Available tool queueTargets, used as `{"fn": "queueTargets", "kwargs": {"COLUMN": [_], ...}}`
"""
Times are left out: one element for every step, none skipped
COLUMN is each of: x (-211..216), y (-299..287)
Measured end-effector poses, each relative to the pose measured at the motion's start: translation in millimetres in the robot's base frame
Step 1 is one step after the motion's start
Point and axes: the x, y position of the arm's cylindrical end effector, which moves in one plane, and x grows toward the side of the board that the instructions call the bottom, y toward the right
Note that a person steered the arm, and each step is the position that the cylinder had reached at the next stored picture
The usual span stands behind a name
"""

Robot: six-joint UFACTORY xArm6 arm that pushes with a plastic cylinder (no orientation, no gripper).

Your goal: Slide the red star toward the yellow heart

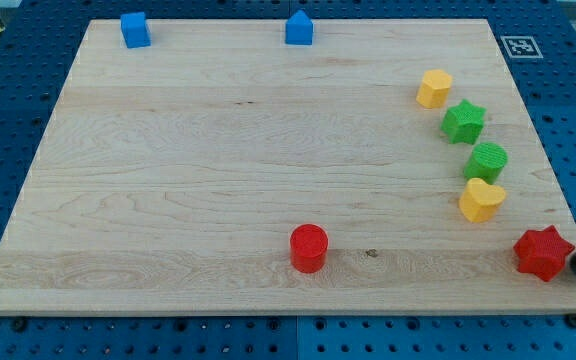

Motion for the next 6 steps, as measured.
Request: {"fn": "queueTargets", "kwargs": {"x": [-1.5,-1.8,-1.8,-2.0,-6.4,-10.2], "y": [-27.5,-38.7,-34.1,5.2,20.8,10.5]}}
